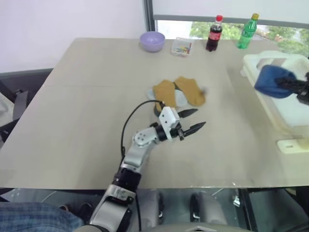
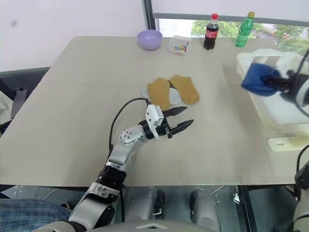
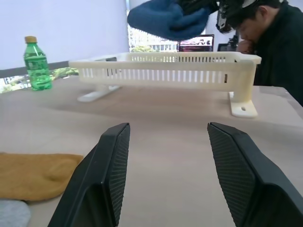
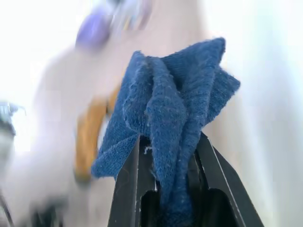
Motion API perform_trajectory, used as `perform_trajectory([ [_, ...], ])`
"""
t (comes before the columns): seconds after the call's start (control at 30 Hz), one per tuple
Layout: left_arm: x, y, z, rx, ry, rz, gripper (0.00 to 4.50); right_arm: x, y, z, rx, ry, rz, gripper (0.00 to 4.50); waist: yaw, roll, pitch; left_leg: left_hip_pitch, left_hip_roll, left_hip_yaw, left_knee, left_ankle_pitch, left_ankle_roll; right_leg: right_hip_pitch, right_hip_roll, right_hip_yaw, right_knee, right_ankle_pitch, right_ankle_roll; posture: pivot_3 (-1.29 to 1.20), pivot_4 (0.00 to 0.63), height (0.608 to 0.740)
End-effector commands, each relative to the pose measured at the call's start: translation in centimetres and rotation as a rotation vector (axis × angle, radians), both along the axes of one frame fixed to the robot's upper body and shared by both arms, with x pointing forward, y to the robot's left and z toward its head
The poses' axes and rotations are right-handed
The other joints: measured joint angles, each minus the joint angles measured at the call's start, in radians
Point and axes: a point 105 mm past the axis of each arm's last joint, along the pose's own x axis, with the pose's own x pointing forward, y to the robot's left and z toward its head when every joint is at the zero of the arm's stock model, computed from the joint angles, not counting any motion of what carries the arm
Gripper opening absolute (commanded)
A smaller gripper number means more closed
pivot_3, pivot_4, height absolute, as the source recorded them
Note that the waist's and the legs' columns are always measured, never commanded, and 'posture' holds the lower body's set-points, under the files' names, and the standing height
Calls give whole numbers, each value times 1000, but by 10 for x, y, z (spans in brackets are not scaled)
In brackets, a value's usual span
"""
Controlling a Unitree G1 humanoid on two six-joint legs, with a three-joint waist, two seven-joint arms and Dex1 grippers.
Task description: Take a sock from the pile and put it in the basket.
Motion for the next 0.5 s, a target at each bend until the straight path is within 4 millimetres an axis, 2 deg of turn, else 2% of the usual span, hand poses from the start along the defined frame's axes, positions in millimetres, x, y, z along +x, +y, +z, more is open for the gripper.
perform_trajectory([
  [0.03,-7,-6,10,4,-59,-24,2805,4,-34,1,117,0,-173,19,2,0,0,0,0,0,0,0,0,0,0,0,0,0,0,0,150,733],
  [0.13,-7,-8,8,15,-63,-22,2805,9,-45,-20,156,68,-257,19,0,0,0,0,0,1,0,0,0,0,0,0,0,0,0,0,150,733],
  [0.23,-8,-9,5,52,-88,-28,2805,11,-56,-38,167,135,-344,1508,-1,0,0,0,0,2,0,0,0,0,0,2,0,0,0,0,150,733],
  [0.4,-7,-9,3,55,-83,-23,2805,10,-66,-51,204,190,-429,3841,-1,1,0,0,1,2,0,0,0,0,0,2,0,0,0,0,150,733],
  [0.43,-7,-9,2,59,-84,-24,2805,9,-70,-51,217,188,-455,4440,0,1,0,0,1,2,0,0,0,0,0,2,0,0,0,0,150,733],
  [0.5,-8,-9,2,61,-85,-26,2805,6,-77,-49,230,181,-487,4481,0,1,0,0,0,2,0,0,0,0,0,2,0,0,0,0,150,733],
])
